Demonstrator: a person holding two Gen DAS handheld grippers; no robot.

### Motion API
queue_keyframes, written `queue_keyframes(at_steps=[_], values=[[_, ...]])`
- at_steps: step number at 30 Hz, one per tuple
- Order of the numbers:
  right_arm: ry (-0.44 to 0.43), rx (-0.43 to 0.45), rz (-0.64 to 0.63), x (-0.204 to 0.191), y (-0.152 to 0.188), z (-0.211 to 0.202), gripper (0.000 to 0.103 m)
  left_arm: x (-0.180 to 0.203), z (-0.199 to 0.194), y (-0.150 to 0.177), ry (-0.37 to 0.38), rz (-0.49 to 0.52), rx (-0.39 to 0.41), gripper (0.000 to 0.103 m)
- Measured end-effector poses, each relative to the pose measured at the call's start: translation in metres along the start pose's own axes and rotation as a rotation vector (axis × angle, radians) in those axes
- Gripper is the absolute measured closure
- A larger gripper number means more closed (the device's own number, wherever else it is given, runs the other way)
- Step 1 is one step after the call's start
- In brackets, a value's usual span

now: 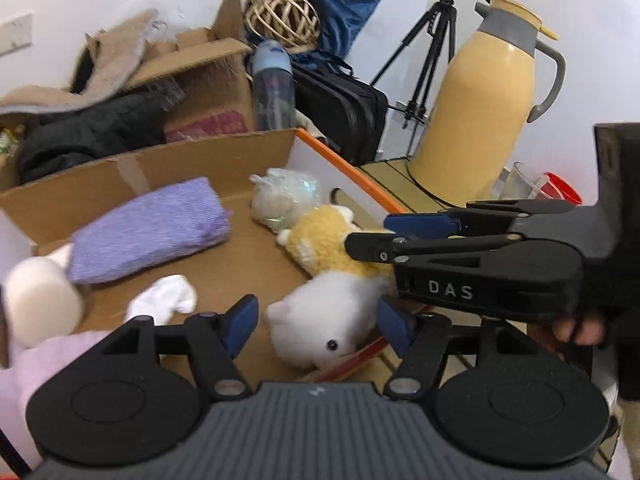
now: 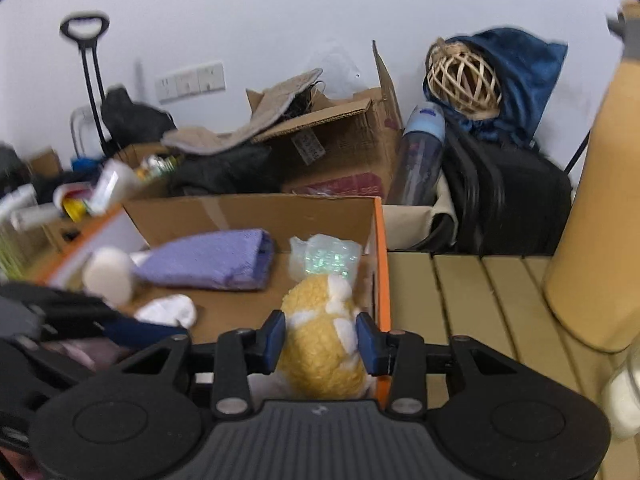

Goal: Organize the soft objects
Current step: 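Carry both plush toys into the box and open both grippers, then withdraw both tools from the box back toward the table pile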

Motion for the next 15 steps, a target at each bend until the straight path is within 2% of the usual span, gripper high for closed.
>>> queue_keyframes(at_steps=[3, 6, 11, 15], values=[[0.043, -0.034, -0.04, -0.006, -0.002, -0.002, 0.065, -0.005, -0.026, 0.007, -0.029, -0.018, 0.019, 0.035], [0.019, -0.027, -0.022, -0.005, -0.003, -0.024, 0.065, -0.01, -0.069, 0.016, -0.091, -0.047, 0.058, 0.034], [0.008, 0.06, -0.024, -0.005, -0.007, -0.103, 0.065, -0.008, -0.157, 0.03, -0.198, -0.103, 0.136, 0.03], [0.033, 0.146, -0.045, -0.01, -0.004, -0.18, 0.064, 0.009, -0.229, 0.045, -0.235, -0.132, 0.214, 0.026]])
Point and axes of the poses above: each gripper's, at about its wrist camera, not at the fingertips, and z roughly the way its jaws point, x to its right, y to its underside, the point moved 2 cm from there along z, roughly the way its jaws point, and after that the axes turned 13 degrees about -x, right-handed, at the moved point
